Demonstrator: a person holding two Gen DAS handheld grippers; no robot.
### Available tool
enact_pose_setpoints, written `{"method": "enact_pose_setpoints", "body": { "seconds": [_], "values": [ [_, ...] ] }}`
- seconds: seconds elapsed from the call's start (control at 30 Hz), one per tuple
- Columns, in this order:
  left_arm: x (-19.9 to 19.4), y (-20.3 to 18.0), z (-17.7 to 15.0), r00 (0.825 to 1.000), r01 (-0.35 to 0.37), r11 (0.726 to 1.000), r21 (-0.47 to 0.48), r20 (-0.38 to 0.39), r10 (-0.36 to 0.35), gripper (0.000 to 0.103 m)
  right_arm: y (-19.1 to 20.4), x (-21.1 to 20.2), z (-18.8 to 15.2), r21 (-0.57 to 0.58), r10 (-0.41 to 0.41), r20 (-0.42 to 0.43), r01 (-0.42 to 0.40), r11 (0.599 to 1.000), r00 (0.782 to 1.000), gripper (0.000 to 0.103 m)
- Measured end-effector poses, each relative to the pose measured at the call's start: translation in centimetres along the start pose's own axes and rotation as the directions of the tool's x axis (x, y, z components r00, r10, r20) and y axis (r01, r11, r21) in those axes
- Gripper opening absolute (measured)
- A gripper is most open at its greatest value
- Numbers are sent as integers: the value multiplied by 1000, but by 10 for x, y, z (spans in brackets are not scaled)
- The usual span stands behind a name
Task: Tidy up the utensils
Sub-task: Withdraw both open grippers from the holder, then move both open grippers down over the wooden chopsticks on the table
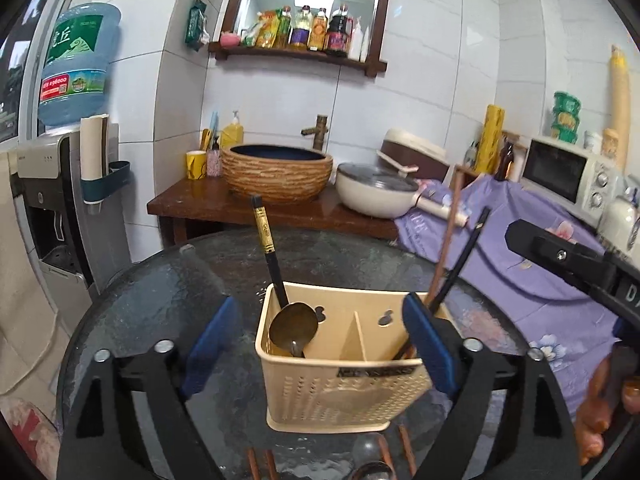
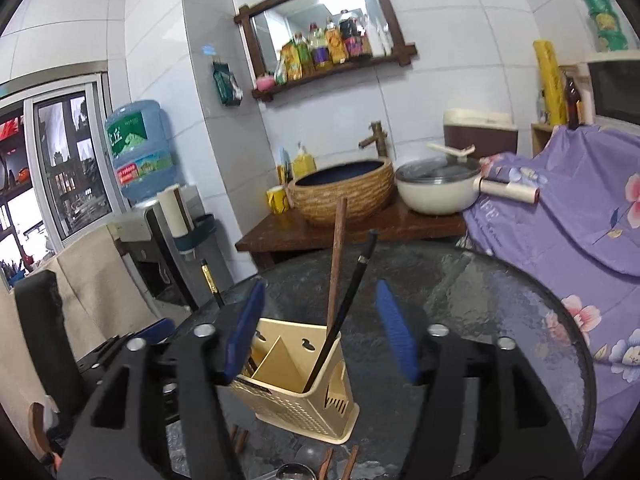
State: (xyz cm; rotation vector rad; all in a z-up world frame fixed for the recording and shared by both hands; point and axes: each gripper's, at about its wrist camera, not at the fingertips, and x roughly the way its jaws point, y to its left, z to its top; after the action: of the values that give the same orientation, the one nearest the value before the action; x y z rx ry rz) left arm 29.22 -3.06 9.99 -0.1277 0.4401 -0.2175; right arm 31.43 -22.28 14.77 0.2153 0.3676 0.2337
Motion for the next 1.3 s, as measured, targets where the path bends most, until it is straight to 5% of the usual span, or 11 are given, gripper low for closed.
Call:
{"method": "enact_pose_setpoints", "body": {
  "seconds": [0.07,0.13,0.37,0.57,0.67,0.87,1.3],
  "values": [
    [-16,1,-6,1000,4,1000,-12,30,-4,94,6,-10,-5,-40,-29,19,30,999,999,84],
    [-26,2,-15,999,-5,1000,-1,32,5,97,13,-20,-15,-89,-51,39,54,995,998,94],
    [-37,6,-63,992,-89,990,110,-78,98,97,5,-20,-63,-75,-1,-112,-7,997,994,97],
    [-36,18,-107,967,-145,976,163,-186,174,92,-1,-13,-113,-60,-9,-265,-7,998,964,97],
    [-32,24,-126,947,-137,978,154,-269,175,79,2,-8,-138,-121,-98,-337,60,991,936,86],
    [-23,35,-145,920,-139,983,124,-350,174,57,-7,3,-171,-78,-106,-449,79,994,887,59],
    [1,41,-146,897,-114,990,85,-419,139,37,-4,20,-184,-79,-124,-521,97,992,845,46]
  ]
}}
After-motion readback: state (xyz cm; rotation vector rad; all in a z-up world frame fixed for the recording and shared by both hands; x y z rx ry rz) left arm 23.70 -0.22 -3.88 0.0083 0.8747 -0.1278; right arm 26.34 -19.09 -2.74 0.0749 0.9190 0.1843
